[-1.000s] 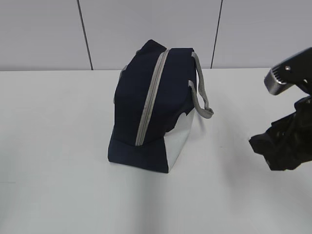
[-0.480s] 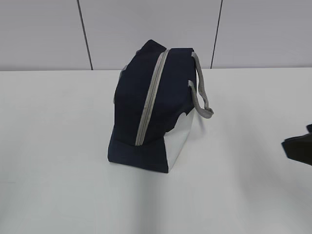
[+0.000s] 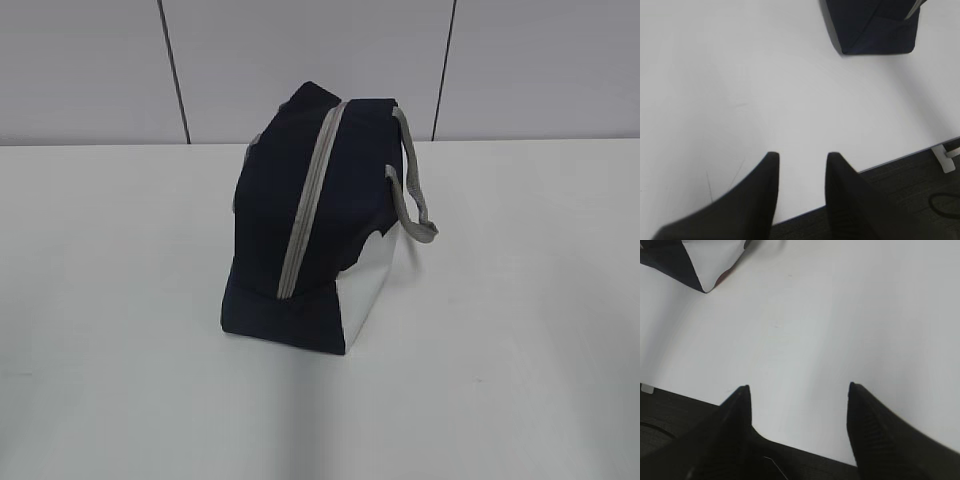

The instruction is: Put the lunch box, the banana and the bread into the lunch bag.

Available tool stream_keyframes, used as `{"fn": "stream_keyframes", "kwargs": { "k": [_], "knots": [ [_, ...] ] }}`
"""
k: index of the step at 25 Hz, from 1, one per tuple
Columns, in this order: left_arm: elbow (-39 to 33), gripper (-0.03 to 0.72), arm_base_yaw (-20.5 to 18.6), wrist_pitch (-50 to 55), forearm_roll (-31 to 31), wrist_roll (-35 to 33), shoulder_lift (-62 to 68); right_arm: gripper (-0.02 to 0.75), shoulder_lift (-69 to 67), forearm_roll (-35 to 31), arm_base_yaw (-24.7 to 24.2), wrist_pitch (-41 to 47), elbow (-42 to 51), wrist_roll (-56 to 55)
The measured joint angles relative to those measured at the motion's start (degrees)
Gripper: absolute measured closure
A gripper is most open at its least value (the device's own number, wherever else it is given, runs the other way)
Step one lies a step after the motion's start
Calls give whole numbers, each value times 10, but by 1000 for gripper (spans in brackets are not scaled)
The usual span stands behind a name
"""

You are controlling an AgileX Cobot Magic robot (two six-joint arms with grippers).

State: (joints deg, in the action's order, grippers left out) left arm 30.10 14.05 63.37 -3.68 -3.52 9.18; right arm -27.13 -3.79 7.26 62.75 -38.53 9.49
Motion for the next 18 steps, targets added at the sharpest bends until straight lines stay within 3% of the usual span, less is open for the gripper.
{"fn": "stream_keyframes", "kwargs": {
  "k": [9,18],
  "knots": [
    [0,446,0,0,0,0,0,292,181,54,-4,91,4,-49],
    [0,450,0,0,0,0,0,291,279,60,-29,105,69,-75]
  ]
}}
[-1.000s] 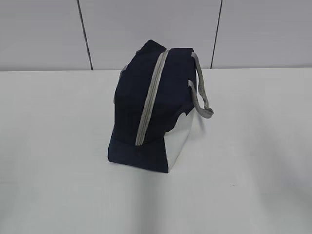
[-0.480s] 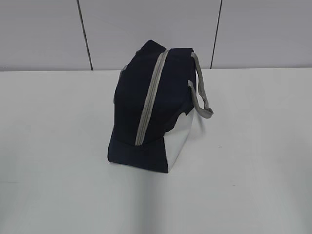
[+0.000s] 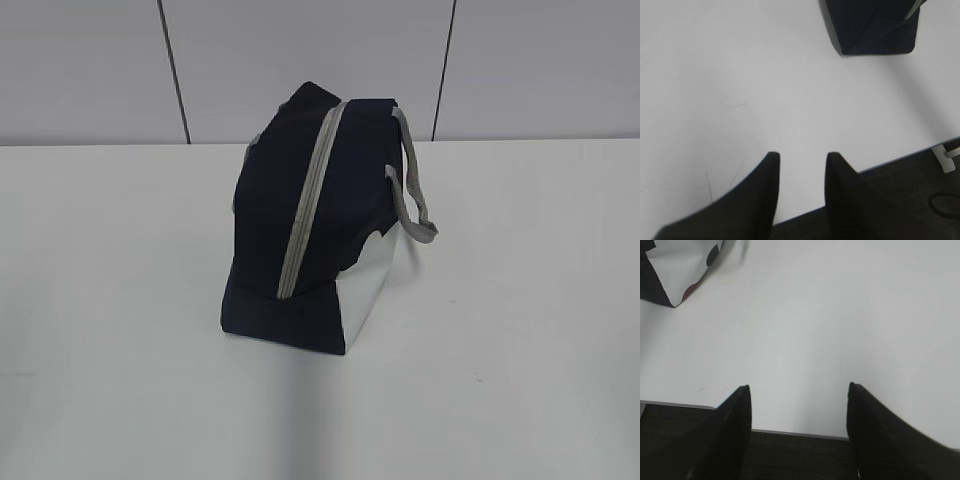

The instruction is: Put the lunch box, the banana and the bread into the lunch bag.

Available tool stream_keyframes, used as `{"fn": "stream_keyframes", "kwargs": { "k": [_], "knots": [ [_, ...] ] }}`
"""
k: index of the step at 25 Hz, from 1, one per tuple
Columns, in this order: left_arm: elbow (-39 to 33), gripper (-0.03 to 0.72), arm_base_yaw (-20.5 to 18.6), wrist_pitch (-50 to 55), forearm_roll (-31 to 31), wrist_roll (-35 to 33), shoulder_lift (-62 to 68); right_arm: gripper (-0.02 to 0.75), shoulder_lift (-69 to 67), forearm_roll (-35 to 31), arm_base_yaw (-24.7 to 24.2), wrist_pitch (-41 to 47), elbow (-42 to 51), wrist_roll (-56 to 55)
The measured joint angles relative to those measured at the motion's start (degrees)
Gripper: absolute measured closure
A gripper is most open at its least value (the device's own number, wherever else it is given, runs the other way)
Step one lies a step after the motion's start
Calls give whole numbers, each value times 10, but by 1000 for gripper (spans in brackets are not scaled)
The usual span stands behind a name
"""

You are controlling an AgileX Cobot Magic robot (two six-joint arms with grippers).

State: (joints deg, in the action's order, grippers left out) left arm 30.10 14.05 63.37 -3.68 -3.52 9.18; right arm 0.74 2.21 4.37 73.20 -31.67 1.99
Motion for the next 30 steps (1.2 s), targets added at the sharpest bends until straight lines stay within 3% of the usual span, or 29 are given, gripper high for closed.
{"fn": "stream_keyframes", "kwargs": {
  "k": [6,11,25,30],
  "knots": [
    [0,450,0,0,0,0,0,292,4,2,-1,-4,3,0],
    [0,450,0,0,0,0,0,293,4,2,-1,-66,26,0],
    [0,451,0,0,0,0,0,293,4,3,-1,-76,28,0],
    [0,452,-37,0,0,0,-37,294,4,3,-1,-76,28,0]
  ]
}}
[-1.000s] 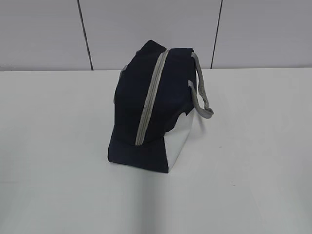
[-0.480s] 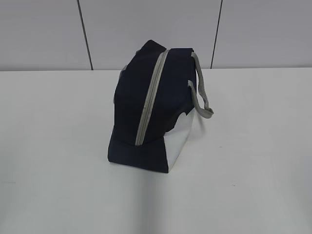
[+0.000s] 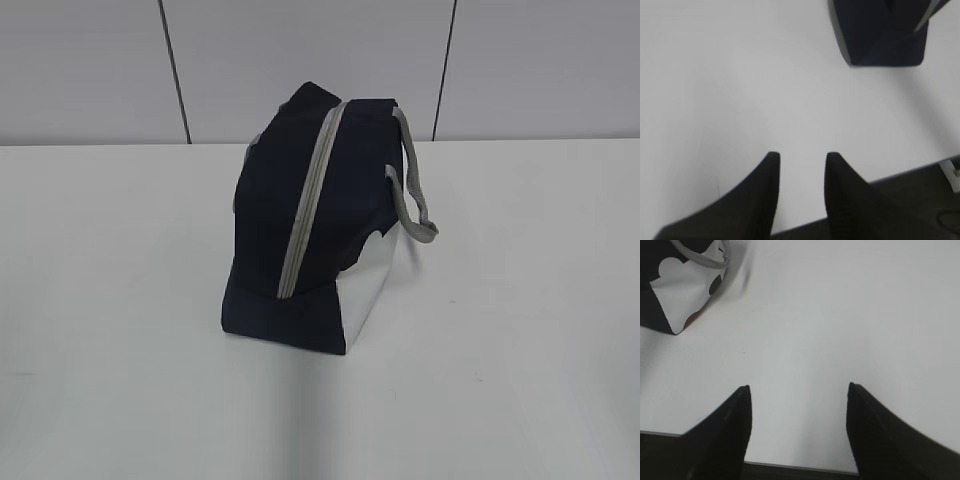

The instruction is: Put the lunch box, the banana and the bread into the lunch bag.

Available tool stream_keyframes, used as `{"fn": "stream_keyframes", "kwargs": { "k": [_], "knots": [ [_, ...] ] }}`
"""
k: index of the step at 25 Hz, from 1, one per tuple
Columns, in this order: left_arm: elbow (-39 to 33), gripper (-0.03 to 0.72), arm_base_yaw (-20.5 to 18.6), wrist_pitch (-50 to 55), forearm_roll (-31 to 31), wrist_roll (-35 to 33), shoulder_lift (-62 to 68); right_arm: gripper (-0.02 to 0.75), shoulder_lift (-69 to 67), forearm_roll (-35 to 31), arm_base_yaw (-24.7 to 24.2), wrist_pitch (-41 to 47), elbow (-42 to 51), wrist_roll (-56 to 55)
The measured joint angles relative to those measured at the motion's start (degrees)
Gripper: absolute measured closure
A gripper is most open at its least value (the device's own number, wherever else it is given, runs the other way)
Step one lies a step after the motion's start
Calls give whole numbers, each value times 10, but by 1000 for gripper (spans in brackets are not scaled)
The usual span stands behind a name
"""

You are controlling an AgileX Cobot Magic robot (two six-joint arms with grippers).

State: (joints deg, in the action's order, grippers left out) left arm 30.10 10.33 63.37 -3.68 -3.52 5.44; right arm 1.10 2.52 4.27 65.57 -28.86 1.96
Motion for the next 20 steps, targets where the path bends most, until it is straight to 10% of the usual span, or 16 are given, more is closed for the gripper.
{"fn": "stream_keyframes", "kwargs": {
  "k": [20],
  "knots": [
    [0,452,-58,2,0,0,-62,294,0,0,-43,0,0,0]
  ]
}}
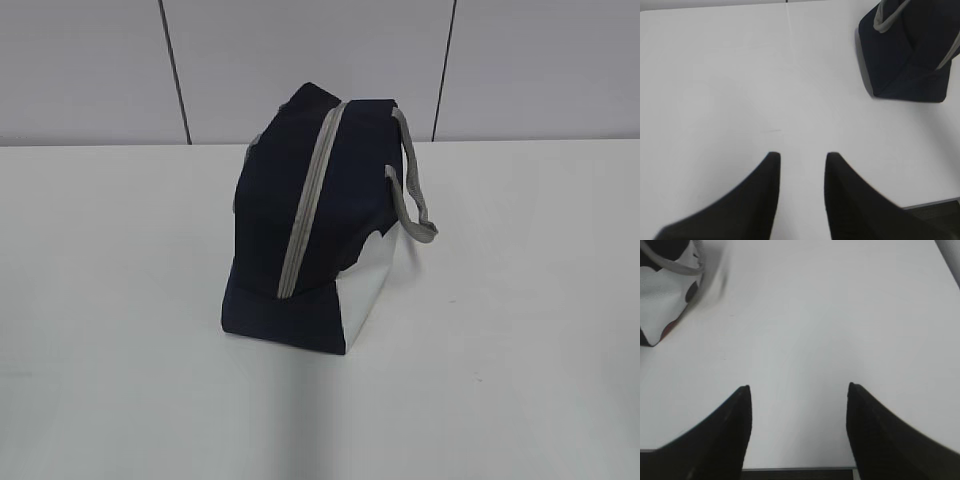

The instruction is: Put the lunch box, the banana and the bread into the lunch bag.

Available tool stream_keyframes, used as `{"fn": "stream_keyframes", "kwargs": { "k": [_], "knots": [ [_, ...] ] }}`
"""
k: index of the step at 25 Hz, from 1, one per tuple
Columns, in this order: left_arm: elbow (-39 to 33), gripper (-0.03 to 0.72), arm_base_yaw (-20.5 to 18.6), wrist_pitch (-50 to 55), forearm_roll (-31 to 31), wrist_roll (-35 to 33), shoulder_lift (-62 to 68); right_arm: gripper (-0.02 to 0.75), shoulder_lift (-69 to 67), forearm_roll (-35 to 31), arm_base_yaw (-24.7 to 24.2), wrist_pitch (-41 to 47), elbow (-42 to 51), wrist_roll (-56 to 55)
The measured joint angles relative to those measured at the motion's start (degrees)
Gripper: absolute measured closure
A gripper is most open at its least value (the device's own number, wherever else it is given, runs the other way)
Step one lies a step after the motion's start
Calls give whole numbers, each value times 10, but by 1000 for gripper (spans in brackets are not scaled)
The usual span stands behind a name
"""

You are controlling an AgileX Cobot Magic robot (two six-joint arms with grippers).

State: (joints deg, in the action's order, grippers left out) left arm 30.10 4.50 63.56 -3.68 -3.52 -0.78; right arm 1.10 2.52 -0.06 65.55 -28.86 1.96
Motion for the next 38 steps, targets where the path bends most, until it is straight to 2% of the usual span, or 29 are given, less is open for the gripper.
{"fn": "stream_keyframes", "kwargs": {
  "k": [5,9,14,22,28,31,38],
  "knots": [
    [0,452,0,0,0,0,0,294,0,0,-73,0,0,0],
    [0,452,0,0,0,0,0,294,0,0,-90,0,0,0],
    [0,454,0,0,0,0,0,295,0,0,-88,0,0,0],
    [0,454,0,0,0,0,-1,295,0,0,-41,0,0,0],
    [0,454,-7,0,0,0,-1,295,0,0,-37,0,0,0],
    [0,454,-31,0,0,0,-1,295,0,0,-37,0,0,0],
    [0,454,-35,0,0,0,-1,295,0,0,-37,0,0,0]
  ]
}}
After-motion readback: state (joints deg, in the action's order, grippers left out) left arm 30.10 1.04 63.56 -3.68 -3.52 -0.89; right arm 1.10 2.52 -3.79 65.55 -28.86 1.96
